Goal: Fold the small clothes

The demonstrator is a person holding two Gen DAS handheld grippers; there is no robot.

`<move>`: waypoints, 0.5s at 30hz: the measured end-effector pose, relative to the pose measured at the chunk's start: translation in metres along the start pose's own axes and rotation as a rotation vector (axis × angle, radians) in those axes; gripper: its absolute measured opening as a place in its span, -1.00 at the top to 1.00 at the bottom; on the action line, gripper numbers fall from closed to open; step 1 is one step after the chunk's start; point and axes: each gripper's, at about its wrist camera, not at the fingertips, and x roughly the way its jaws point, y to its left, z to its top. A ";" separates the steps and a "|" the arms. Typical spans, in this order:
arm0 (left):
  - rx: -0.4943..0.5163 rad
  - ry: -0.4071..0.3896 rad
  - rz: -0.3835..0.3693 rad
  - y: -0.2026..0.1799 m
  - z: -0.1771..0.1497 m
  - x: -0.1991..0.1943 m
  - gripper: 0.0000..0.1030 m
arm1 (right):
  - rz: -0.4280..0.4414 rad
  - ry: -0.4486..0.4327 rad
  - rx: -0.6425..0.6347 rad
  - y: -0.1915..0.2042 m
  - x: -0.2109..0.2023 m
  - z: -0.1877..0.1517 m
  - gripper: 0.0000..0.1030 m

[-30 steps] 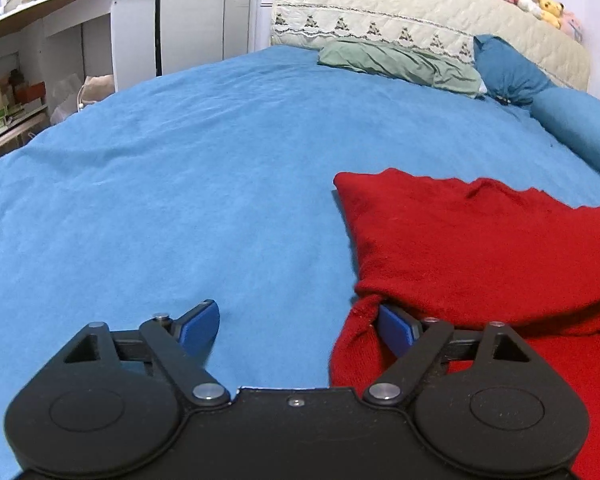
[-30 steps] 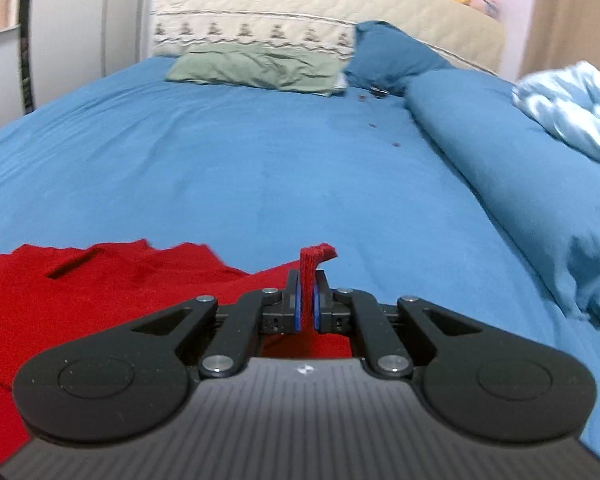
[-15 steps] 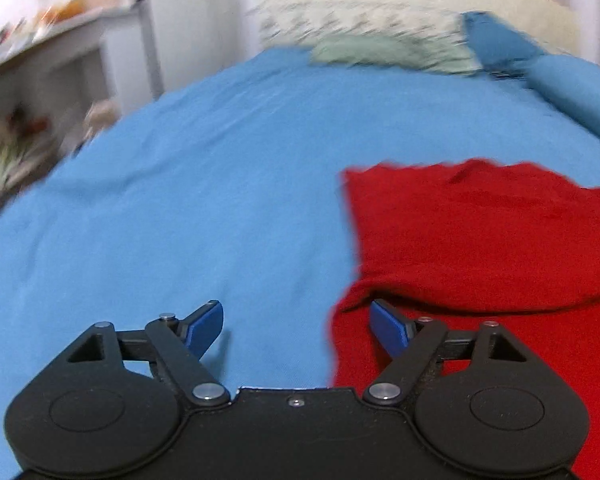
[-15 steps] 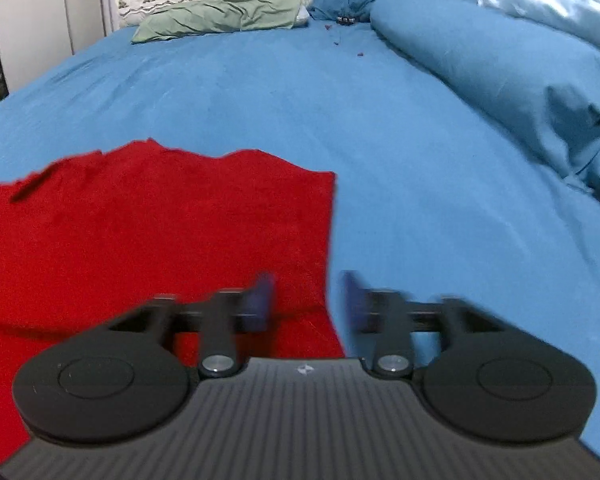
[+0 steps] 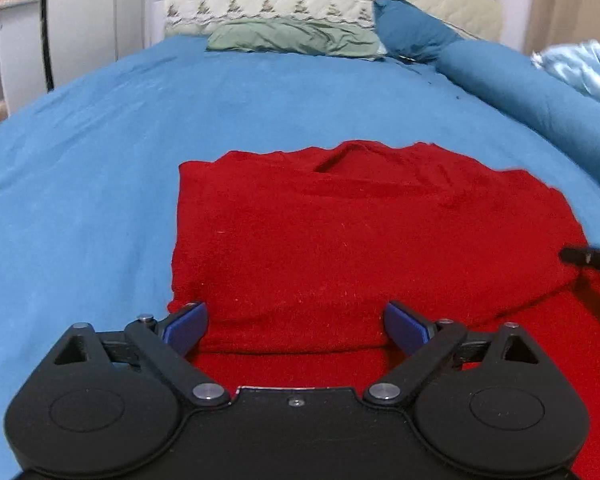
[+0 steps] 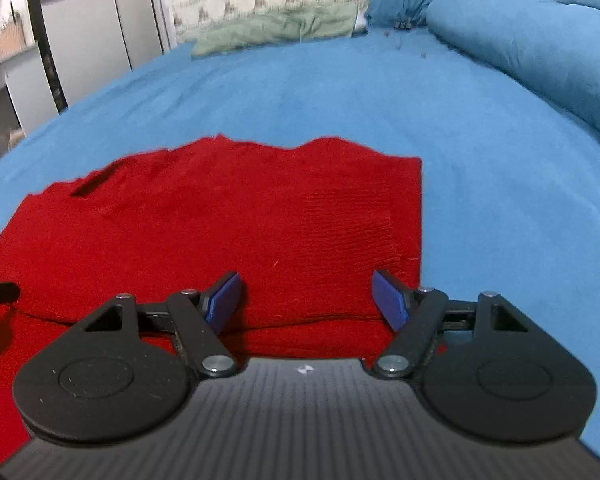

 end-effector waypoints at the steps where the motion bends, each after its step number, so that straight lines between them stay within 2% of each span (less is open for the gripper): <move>1: 0.013 0.003 0.009 -0.002 -0.001 0.000 -0.89 | 0.002 -0.005 0.004 -0.002 0.000 -0.001 -0.70; 4: 0.001 0.003 0.013 -0.001 -0.004 -0.001 -0.89 | -0.016 -0.012 0.010 -0.001 -0.004 0.002 -0.71; 7: 0.002 -0.003 0.023 -0.002 -0.005 0.001 -0.89 | -0.008 -0.079 -0.002 0.006 -0.013 0.013 -0.74; 9: 0.003 -0.007 0.028 -0.003 -0.006 0.002 -0.89 | 0.005 -0.091 0.004 0.012 -0.006 0.027 -0.75; 12: 0.002 -0.006 0.030 -0.003 -0.005 0.004 -0.89 | -0.002 -0.013 0.003 0.018 0.027 0.047 -0.75; 15: 0.000 -0.002 0.027 -0.002 -0.004 0.004 -0.89 | -0.082 0.075 -0.013 0.015 0.063 0.056 -0.75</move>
